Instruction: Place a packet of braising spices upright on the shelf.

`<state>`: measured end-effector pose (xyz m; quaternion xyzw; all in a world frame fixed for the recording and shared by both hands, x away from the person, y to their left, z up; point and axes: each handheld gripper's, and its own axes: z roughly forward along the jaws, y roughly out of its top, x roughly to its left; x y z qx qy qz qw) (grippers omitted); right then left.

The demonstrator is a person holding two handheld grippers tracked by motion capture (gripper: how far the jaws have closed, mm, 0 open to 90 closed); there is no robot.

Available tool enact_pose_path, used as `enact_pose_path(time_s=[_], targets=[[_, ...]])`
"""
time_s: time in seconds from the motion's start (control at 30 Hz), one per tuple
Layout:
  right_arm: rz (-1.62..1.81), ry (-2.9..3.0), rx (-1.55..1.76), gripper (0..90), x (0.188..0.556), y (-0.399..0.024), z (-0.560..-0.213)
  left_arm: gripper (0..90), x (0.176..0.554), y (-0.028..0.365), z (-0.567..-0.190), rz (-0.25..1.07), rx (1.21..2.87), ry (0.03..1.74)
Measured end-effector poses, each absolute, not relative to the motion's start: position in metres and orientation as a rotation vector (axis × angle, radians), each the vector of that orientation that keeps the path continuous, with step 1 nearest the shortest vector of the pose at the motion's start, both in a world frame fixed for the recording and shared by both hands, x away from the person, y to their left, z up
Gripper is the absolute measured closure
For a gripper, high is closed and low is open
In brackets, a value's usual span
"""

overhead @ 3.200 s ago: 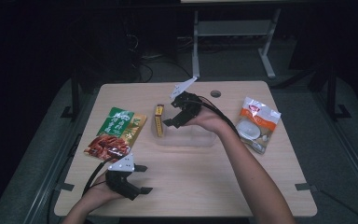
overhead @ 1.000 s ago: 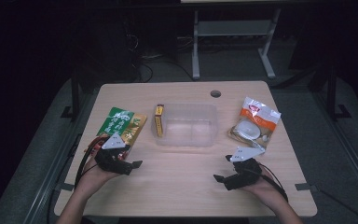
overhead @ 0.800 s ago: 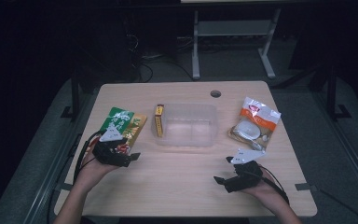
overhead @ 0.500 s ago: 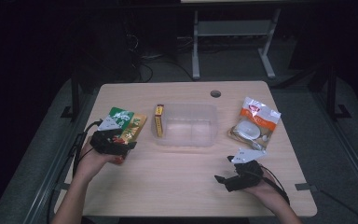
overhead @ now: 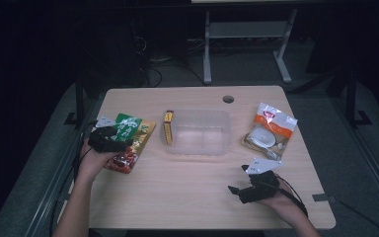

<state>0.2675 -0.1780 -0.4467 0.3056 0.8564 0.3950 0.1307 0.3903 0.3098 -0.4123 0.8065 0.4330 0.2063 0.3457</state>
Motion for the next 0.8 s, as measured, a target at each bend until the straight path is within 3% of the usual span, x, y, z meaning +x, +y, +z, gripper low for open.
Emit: enact_pose_path(time_s=[0.03, 0.33, 0.37, 0.4, 0.8], targets=[[1.15, 2.487, 0.889, 13.5, 0.267, -0.178, -0.447, 23.3, 0.39, 0.31, -0.412, 0.535, 2.093, 1.124], [1.129, 2.487, 0.9, 13.5, 0.265, -0.18, -0.448, 76.7, 0.416, 0.314, -0.439, 0.51, 2.117, 1.199], [1.131, 2.485, 0.904, 13.5, 0.265, -0.18, -0.448, 76.7, 0.418, 0.315, -0.442, 0.501, 2.134, 1.206], [1.128, 2.483, 0.893, 13.5, 0.265, -0.181, -0.448, 87.2, 0.421, 0.316, -0.446, 0.495, 2.151, 1.217], [1.106, 2.498, 0.872, 13.6, 0.264, -0.178, -0.449, 90.0, 0.418, 0.321, -0.454, 0.378, 2.184, 1.237]])
